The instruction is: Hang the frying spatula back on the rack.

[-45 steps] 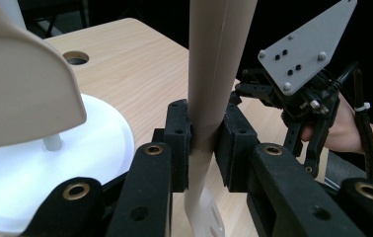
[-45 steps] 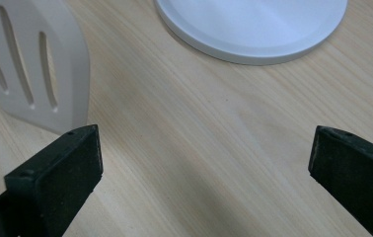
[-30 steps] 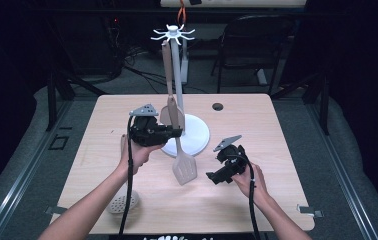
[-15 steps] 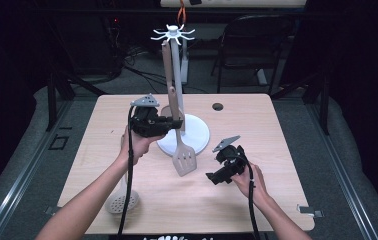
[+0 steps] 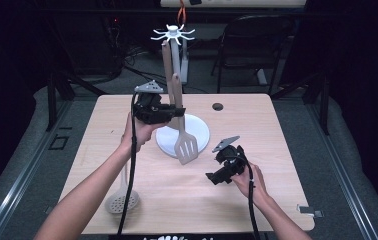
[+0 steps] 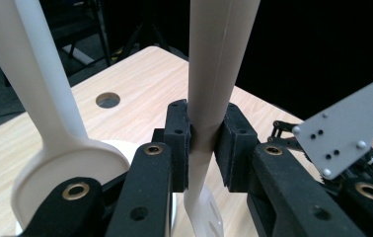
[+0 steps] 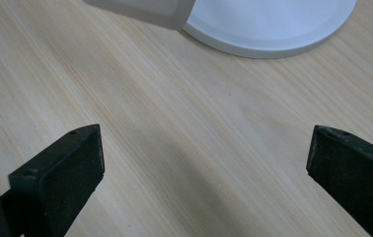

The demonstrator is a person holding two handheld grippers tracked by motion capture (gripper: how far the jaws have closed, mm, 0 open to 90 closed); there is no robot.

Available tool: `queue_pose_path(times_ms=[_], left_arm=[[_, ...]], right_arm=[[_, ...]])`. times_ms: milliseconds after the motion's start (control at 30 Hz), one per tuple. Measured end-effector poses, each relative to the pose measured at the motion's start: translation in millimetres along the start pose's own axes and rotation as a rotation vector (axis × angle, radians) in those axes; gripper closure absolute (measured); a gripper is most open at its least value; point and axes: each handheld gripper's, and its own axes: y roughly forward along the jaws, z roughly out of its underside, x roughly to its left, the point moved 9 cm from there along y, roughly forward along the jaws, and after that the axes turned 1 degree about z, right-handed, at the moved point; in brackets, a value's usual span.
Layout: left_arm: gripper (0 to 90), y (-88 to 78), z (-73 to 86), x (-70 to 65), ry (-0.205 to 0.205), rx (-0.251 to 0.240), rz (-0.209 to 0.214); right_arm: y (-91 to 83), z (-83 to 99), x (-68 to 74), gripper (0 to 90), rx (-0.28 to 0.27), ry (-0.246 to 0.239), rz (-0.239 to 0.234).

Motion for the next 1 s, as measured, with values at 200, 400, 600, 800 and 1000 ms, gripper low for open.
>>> queue_pose_path(times_ms=[200,400,600,800,1000], left_arm=[[76.6,1.4,-9.3,2.2,0.028,0.017,-0.01],[76.7,3.6,-17.1,4.0,0.044,0.017,-0.02],[76.7,2.5,-24.8,7.6,0.048,0.015,-0.037],[76.7,0.2,-33.7,11.9,0.051,0.006,-0.045],[76.7,0.1,-41.0,17.0,0.062,0.012,-0.055]], right_arm=[[1.1,0.5,-0.6,1.0,0.007,-0.008,0.004],[1.0,0.5,0.1,1.2,0.008,-0.008,0.001],[1.3,0.3,0.9,1.2,0.008,-0.013,-0.001],[3.0,0.1,1.5,1.8,0.007,-0.007,-0.004],[2.9,0.3,1.1,1.7,0.009,-0.009,-0.002]])
